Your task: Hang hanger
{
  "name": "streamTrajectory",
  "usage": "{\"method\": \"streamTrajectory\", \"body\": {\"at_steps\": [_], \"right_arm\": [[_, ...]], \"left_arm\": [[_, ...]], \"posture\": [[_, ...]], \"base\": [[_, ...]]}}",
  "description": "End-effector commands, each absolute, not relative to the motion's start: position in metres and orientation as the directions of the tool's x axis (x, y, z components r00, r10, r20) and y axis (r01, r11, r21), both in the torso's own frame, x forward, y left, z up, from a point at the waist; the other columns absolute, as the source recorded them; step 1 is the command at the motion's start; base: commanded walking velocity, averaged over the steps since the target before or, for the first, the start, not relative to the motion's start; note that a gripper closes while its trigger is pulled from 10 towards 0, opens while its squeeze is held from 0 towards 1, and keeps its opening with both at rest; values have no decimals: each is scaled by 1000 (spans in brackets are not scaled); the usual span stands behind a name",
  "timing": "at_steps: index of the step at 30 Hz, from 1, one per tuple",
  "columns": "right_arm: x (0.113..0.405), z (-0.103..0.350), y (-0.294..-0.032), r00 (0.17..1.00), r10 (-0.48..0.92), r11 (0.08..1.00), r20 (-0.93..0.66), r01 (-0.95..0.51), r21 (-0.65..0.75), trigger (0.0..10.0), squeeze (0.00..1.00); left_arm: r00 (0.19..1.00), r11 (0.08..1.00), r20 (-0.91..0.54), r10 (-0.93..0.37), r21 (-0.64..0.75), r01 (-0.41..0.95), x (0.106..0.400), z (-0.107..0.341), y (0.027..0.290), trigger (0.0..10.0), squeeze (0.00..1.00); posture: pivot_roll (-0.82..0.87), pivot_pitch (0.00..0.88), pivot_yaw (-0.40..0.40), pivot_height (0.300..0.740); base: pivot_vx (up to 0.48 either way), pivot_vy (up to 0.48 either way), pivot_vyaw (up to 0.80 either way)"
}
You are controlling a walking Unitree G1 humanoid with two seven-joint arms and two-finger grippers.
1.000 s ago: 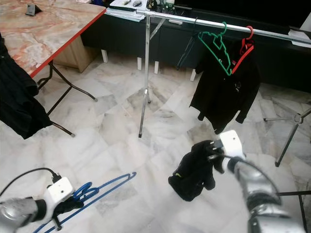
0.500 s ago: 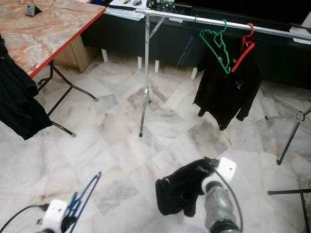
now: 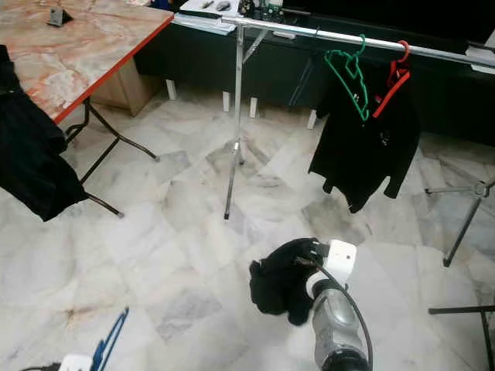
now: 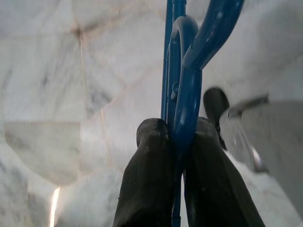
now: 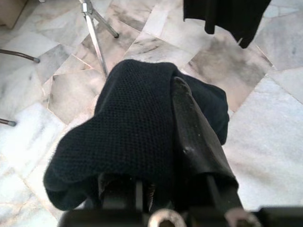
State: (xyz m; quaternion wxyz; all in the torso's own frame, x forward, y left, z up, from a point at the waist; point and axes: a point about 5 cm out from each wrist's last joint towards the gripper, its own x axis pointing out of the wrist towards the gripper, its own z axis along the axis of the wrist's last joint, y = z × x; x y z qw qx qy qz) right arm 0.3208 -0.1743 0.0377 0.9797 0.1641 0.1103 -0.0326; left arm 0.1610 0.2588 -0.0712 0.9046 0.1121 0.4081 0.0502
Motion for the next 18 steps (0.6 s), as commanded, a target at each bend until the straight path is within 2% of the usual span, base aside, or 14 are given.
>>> {"method": "streamTrajectory", "body": {"at_steps": [1,4,9,18], "right_arm": [[322,43,-174,981,-35,943,-190,95,319,10000,0],[322,42,-174,979,-35,955,-200,91,281,10000,0],[321,39,-171,974,-39,958,-222,99,268,10000,0],[323,41,-162,977,-16,967,-212,69,245,10000,0]], "left_arm": [[614,969,-760,213,242,-36,143,-79,262,10000,0],[588,963,-764,266,232,-133,137,-81,265,10000,0],[581,962,-767,273,221,-161,136,-81,265,10000,0],[587,963,-763,270,227,-149,144,-81,260,10000,0]], "posture": [[43,183,-68,740],[57,176,-69,740],[59,163,-62,740],[59,138,-56,740]], "base": [[0,0,0],[0,0,0],[0,0,0],[0,0,740]]}}
